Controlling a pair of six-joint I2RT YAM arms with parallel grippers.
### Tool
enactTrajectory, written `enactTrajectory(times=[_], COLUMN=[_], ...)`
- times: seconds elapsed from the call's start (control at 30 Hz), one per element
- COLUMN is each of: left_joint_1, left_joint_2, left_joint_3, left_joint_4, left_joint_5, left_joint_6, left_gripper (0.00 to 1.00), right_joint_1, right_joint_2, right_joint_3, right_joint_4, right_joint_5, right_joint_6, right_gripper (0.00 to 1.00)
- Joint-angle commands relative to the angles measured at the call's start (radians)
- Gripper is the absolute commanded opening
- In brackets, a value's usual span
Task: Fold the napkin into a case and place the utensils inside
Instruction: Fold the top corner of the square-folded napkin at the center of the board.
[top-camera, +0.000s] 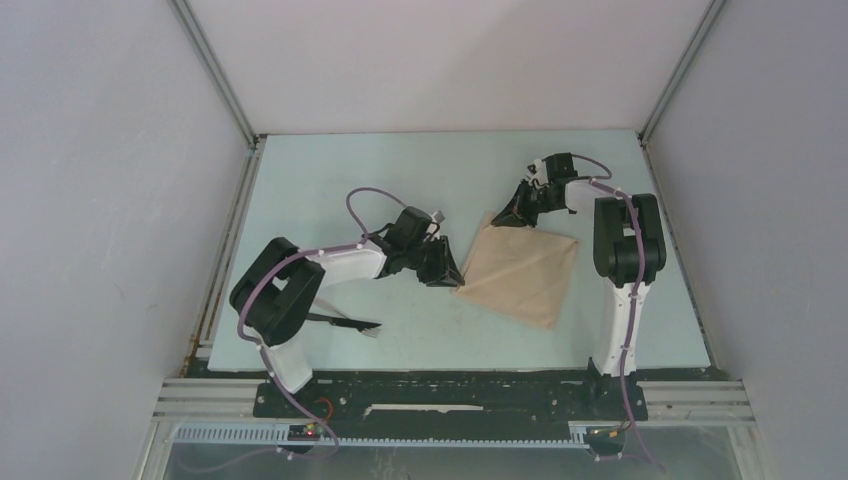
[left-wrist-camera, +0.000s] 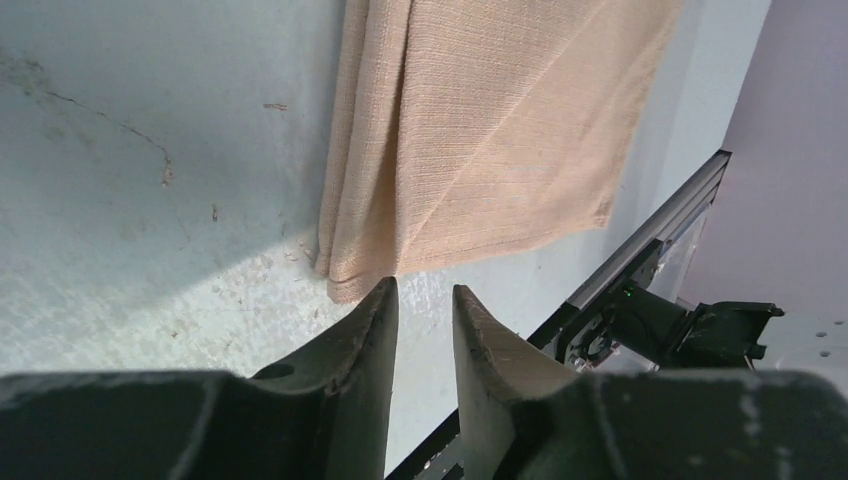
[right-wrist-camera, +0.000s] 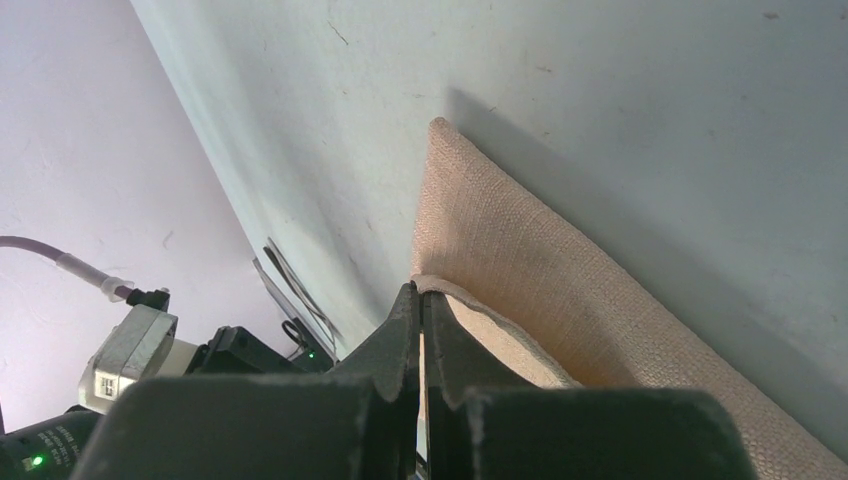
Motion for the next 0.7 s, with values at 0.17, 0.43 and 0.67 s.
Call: enactTrajectory(times=[0.17, 0.43, 0.67], left_joint_1=[0.008, 0.005, 0.005], left_joint_2=[0.004, 0.011, 0.009], left_joint_3=[-0.012, -0.032, -0.029], left_joint_4=[0.035, 0.052, 0.047], left_joint_5=[0.032, 0.027, 0.024], left_joint_6=[-0.017, -0.016, -0.013], left_gripper=[0.27, 0.33, 0.29], right_joint_1=[0.007, 0.007, 0.005], right_joint_2=[0.017, 0.046, 0.056], right_joint_3=[0.046, 0.072, 0.086], right_joint_4=[0.022, 0.022, 0.02], right_joint_5=[-0.028, -0.026, -0.015], right_joint_6=[-0.009, -0.001, 0.001], right_gripper=[0.0, 0.0, 0.0])
